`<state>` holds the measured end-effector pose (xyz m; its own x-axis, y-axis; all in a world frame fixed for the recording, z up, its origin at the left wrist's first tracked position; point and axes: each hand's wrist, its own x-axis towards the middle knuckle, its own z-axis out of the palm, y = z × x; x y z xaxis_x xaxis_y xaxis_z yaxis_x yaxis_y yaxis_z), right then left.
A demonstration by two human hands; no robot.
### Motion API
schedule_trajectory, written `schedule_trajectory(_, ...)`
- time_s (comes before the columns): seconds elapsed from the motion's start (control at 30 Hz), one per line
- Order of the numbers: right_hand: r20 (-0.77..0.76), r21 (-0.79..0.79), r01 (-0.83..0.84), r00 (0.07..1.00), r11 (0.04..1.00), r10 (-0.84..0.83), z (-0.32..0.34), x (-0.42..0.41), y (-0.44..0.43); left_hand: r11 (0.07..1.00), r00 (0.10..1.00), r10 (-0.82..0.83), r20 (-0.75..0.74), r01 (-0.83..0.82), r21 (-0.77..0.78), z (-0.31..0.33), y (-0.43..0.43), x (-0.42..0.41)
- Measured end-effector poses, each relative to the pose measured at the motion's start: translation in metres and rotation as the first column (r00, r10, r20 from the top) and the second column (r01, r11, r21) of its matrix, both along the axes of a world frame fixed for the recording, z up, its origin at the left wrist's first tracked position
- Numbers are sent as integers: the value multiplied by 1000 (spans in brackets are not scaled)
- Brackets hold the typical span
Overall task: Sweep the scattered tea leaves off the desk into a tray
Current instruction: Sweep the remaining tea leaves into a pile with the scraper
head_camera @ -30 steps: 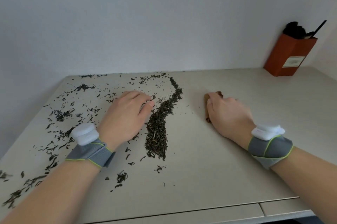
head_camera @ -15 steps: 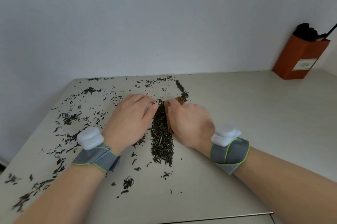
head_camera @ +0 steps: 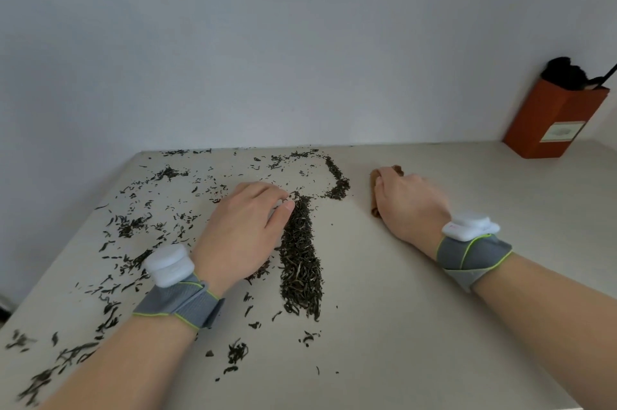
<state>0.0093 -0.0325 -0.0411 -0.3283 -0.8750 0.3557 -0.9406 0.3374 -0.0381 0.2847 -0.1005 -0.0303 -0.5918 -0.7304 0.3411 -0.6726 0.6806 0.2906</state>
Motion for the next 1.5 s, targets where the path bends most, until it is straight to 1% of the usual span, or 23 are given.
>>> schedule_trajectory(0.1,-44,-33,-68,997,997,66,-3,20,-15,1000,1000,3,4,-3,0,-1,-1,0)
schedule_trajectory(0.33,-125,-45,-185,976,982,178,-6,73,-36,1000,1000,7,1,-7,12,1,-2,0)
schedule_trajectory(0.47,-99,-47,-261,962,964,255,-5,88,-33,1000,1000,2,-4,-2,16,3,0,0)
schedule_trajectory(0.53,-32,-73,-275,961,959,274,-4,89,-31,1000,1000,6,3,-6,14,3,0,1)
schedule_trajectory(0.63,144,-113,-200,966,973,215,4,71,-24,1000,1000,7,-1,-7,27,3,0,3)
schedule_trajectory(0.7,196,-99,-126,970,987,143,9,47,-22,999,1000,7,-10,-6,31,3,0,3)
schedule_trajectory(0.83,193,-33,7,981,999,-1,18,-6,-26,1000,1000,8,-1,-8,8,2,-2,2)
schedule_trajectory(0.9,140,0,66,988,998,-65,14,-22,-31,1000,1000,2,12,-2,-1,1,-1,1)
schedule_trajectory(0.97,76,23,83,993,996,-85,8,-25,-41,1000,1000,1,11,-1,5,1,-2,1)
schedule_trajectory(1.03,36,27,54,998,998,-55,3,-19,-55,1000,1000,5,4,-5,8,0,-3,1)
schedule_trajectory(1.17,-18,-11,-75,997,997,74,-4,10,-83,1000,1000,9,-20,-9,11,-1,-4,1)
schedule_trajectory(1.27,-57,-29,-132,990,991,130,-7,34,-94,1000,1000,2,-14,-2,7,-1,-4,1)
schedule_trajectory(1.4,-91,-59,-221,972,974,215,-9,63,-91,1000,1000,3,-16,-3,4,0,-3,0)
schedule_trajectory(1.5,-64,-48,-306,951,951,303,-8,75,-81,1000,1000,9,-19,-9,1,0,-3,1)
